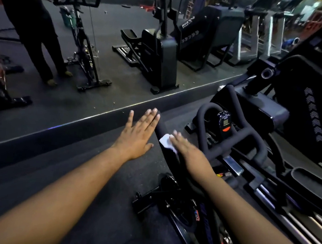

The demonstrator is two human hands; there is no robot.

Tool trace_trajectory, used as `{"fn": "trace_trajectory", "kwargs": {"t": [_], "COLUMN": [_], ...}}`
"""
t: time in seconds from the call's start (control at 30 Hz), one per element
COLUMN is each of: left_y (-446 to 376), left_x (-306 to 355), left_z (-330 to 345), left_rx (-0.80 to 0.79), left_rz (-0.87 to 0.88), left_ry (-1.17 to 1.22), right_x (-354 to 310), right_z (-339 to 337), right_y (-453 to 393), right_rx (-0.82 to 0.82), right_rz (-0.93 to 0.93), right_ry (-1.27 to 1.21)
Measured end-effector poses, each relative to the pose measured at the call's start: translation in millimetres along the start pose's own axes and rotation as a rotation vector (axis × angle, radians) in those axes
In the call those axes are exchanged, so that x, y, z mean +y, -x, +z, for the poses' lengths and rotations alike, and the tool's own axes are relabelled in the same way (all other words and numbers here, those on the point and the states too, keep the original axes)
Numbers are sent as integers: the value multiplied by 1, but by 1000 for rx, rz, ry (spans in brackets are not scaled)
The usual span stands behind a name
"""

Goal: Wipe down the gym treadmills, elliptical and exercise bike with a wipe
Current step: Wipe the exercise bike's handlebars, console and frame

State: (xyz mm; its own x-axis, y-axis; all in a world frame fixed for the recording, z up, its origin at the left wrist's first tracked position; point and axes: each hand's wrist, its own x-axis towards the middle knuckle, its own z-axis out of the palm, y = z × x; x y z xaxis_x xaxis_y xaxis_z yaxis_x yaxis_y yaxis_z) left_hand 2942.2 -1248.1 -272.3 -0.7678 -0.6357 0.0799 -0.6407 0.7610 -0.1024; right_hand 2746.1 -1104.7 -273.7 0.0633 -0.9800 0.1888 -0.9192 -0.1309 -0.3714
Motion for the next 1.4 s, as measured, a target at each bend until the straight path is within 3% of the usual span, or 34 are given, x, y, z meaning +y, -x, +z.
{"fn": "trace_trajectory", "kwargs": {"t": [0.1,0.27,0.37,0.43,0.53,0.7,0.73,0.87,0.93,1.03,1.2,1.33,1.4], "left_y": [-4,4,9,9,7,-4,-7,-10,-10,-10,-8,-5,-5], "left_x": [11,26,37,48,61,78,82,91,93,96,97,98,98], "left_z": [0,5,10,12,16,10,8,9,11,10,11,11,11], "left_rx": [2,-12,-23,-22,-31,-156,-185,-228,-224,-232,-207,-241,-253], "left_rz": [36,42,45,81,205,291,300,276,250,229,220,230,226], "left_ry": [-36,2,-3,-19,-106,-133,-128,-100,-91,-82,-72,-95,-91], "right_x": [-11,-16,0,9,18,33,31,31,47,67,32,14,22], "right_z": [-2,30,35,28,-1,-32,-22,20,8,-12,17,12,-1], "right_y": [-27,-7,38,62,76,55,53,70,69,65,76,114,129], "right_rx": [110,-18,-100,-164,-246,174,164,-178,-162,-165,-99,-235,-292], "right_rz": [53,89,-11,-86,-106,169,150,-34,-25,149,84,75,49], "right_ry": [-28,0,116,200,131,83,101,304,360,431,199,12,31]}}
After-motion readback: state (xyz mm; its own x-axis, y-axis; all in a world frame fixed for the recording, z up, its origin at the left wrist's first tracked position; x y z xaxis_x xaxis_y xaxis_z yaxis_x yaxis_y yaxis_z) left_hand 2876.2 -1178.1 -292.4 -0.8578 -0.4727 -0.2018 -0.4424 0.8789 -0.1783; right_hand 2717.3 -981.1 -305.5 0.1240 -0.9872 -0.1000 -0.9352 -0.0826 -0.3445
